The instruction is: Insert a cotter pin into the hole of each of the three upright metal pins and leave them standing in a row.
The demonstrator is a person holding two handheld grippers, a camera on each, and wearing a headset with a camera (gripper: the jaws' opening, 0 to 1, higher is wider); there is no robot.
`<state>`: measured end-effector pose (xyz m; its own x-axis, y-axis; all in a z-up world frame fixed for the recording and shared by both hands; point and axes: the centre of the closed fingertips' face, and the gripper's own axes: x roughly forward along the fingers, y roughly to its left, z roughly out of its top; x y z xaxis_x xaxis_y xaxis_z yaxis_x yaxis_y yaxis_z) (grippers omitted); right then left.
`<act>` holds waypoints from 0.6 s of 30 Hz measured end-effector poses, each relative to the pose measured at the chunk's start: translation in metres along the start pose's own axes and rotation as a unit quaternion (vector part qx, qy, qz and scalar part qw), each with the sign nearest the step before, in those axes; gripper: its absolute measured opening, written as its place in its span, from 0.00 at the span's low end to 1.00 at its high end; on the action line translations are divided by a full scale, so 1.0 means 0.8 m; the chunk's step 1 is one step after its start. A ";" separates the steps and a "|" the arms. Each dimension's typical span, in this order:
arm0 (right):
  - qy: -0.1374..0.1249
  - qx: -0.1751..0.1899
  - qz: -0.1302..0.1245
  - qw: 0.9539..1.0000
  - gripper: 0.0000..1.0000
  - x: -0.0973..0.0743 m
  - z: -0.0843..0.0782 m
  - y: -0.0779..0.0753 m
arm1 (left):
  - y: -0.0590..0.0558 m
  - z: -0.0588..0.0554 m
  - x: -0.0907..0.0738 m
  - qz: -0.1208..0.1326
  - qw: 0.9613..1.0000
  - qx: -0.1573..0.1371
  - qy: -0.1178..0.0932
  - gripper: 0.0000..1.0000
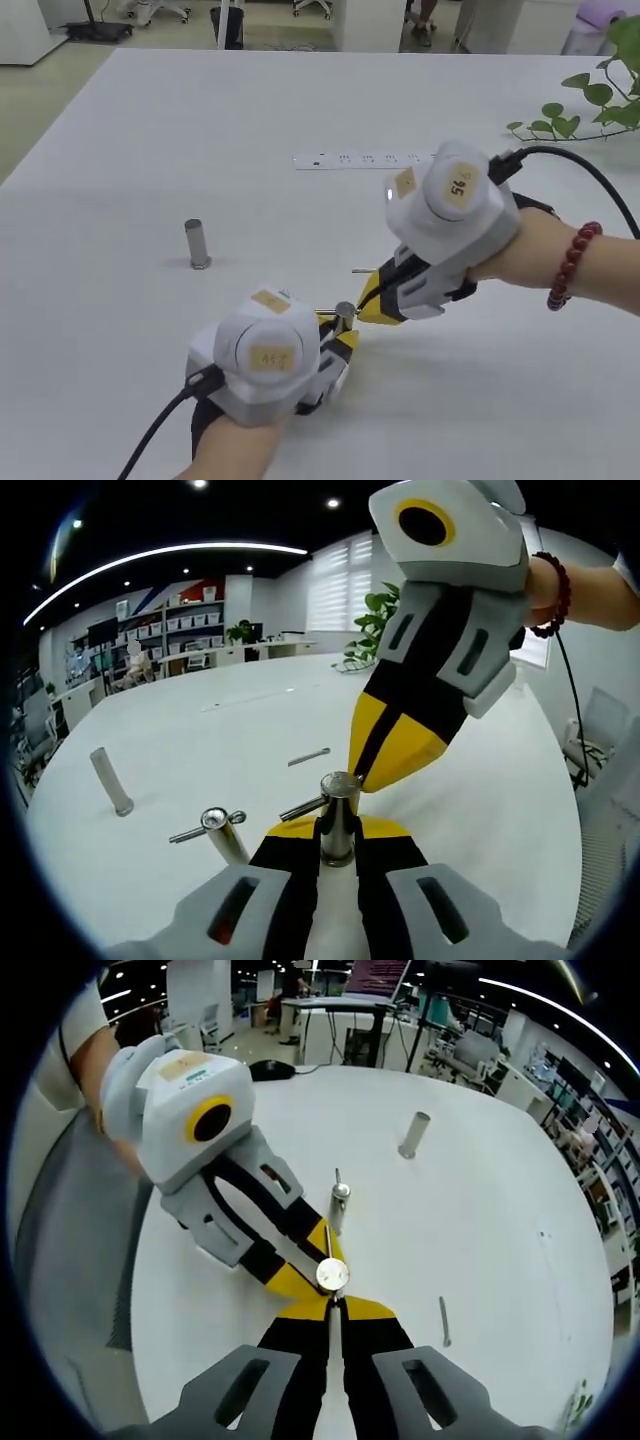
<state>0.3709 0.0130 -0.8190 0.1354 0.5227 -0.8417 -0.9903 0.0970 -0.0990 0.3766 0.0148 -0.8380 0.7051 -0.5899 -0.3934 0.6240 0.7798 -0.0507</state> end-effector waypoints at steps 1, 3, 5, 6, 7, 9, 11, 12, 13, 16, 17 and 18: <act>0.000 0.000 -0.002 1.000 0.05 0.000 0.000 -0.001 | 0.001 0.001 0.001 0.001 1.000 0.000 0.000 0.11; 0.003 -0.002 -0.005 1.000 0.05 0.000 -0.002 -0.005 | 0.002 0.002 0.004 0.005 1.000 -0.003 0.000 0.11; 0.004 -0.002 -0.007 1.000 0.05 0.000 -0.002 -0.008 | 0.002 0.003 0.007 0.008 1.000 -0.006 0.001 0.11; 0.005 -0.002 -0.007 1.000 0.05 0.001 -0.002 -0.009 | 0.003 0.003 0.007 0.009 1.000 -0.007 0.001 0.11; 0.006 -0.004 -0.007 1.000 0.05 0.000 -0.003 -0.009 | 0.003 0.004 0.008 0.009 1.000 -0.007 0.001 0.11; 0.007 -0.004 -0.008 1.000 0.05 0.000 -0.003 -0.009 | 0.003 0.004 0.009 0.011 1.000 -0.005 0.001 0.11; 0.008 -0.004 -0.009 1.000 0.05 0.000 -0.003 -0.010 | 0.003 0.005 0.010 0.012 1.000 -0.005 0.001 0.11; 0.008 -0.004 -0.010 1.000 0.05 0.000 -0.003 -0.011 | 0.004 0.005 0.011 0.013 1.000 -0.006 0.001 0.11; 0.008 -0.004 -0.010 1.000 0.05 0.000 -0.003 -0.012 | 0.004 0.005 0.012 0.013 1.000 -0.006 0.001 0.11; 0.007 -0.001 -0.011 1.000 0.05 0.000 -0.003 -0.013 | 0.005 0.006 0.013 0.013 1.000 -0.007 0.003 0.11; 0.007 0.000 -0.012 1.000 0.05 0.000 -0.003 -0.014 | 0.006 0.006 0.014 0.013 1.000 -0.006 0.003 0.11; 0.007 -0.001 -0.013 1.000 0.05 0.000 -0.003 -0.014 | 0.006 0.006 0.014 0.013 1.000 -0.007 0.004 0.11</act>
<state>0.3815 0.0096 -0.8189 0.1602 0.5075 -0.8466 -0.9866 0.1085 -0.1217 0.3892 0.0109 -0.8379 0.7179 -0.5681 -0.4024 0.6013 0.7973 -0.0529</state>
